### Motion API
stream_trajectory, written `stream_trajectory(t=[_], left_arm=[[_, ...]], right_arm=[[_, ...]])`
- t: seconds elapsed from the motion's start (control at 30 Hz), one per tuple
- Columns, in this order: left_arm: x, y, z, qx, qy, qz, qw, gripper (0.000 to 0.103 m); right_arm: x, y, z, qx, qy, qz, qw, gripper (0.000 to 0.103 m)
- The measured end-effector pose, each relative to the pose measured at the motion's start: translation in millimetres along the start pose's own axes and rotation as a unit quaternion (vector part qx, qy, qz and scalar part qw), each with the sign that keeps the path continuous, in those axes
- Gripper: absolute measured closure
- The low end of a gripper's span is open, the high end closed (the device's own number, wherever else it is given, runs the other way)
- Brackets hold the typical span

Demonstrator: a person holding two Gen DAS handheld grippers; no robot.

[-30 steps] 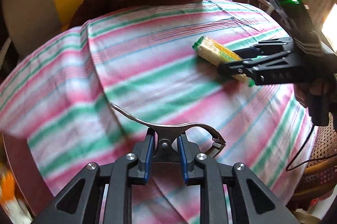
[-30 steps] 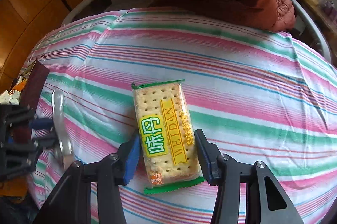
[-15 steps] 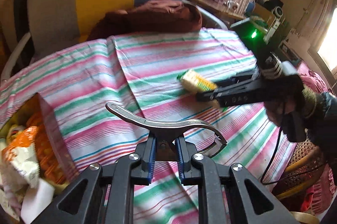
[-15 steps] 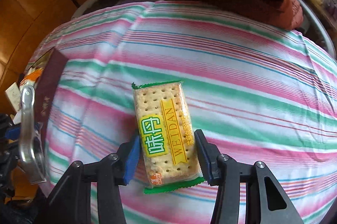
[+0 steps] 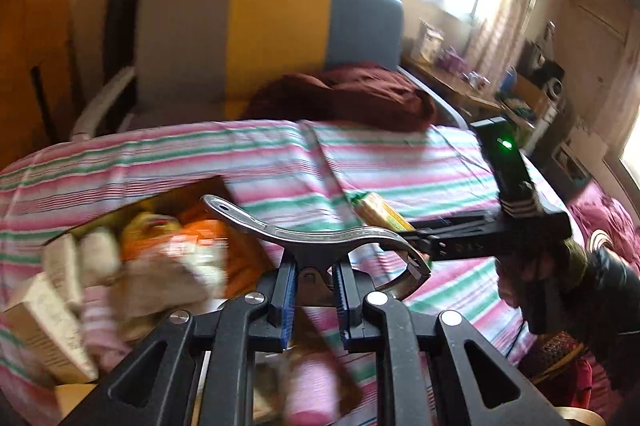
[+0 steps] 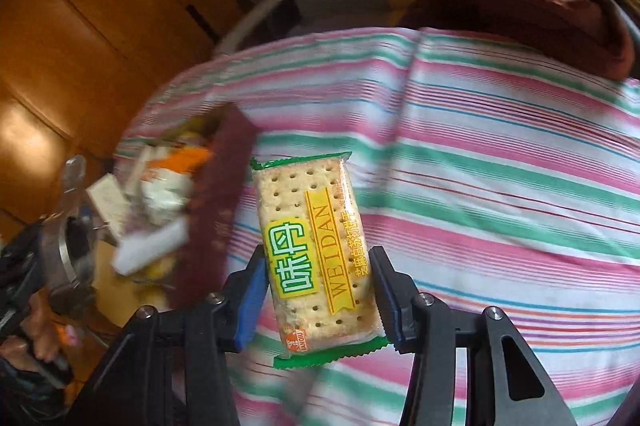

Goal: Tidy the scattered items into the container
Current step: 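Carry the silver clip and WEIDAN pack over the gold tray with both tools, then lower the clip and cracker pack into the tray and open both tools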

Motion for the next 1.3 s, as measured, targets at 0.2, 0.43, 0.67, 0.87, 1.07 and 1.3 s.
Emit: stream_trajectory(t=[0.2,0.43,0.67,0.87,1.07,1.3], left_arm=[[-10.6,22.9,-72.6,0.050,0.038,0.011,0.9979,0.087],[-26.0,15.6,-129.9,0.084,0.070,-0.004,0.9940,0.087],[-26.6,-4.2,-156.7,0.092,0.077,-0.018,0.9926,0.087],[-31.7,-28.1,-163.4,0.097,0.058,-0.049,0.9924,0.087],[-33.3,-49.6,-172.0,0.090,0.056,-0.078,0.9913,0.082],[-32.1,-54.7,-179.9,0.066,0.090,-0.088,0.9898,0.073]], right_arm=[[6.6,-9.2,-58.4,0.038,-0.011,0.010,0.999,0.053],[9.4,-28.3,-101.4,0.054,-0.042,0.012,0.998,0.053],[8.9,-52.1,-115.2,0.038,-0.064,-0.007,0.997,0.051],[1.4,-62.7,-113.5,0.034,-0.075,-0.018,0.996,0.049],[-3.5,-57.4,-112.4,0.041,-0.072,-0.013,0.996,0.047],[-4.4,-57.0,-113.8,0.048,-0.059,-0.003,0.997,0.048]])
Point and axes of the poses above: each gripper's, at about its wrist camera, not at the fingertips, and y roughly against the way its jaws point, z to its right, x to its top, the point moved 8 cm from there along -y, roughly the way its jaws point, and after that the axes turned 2 degrees about -y, right-handed, at the moved point
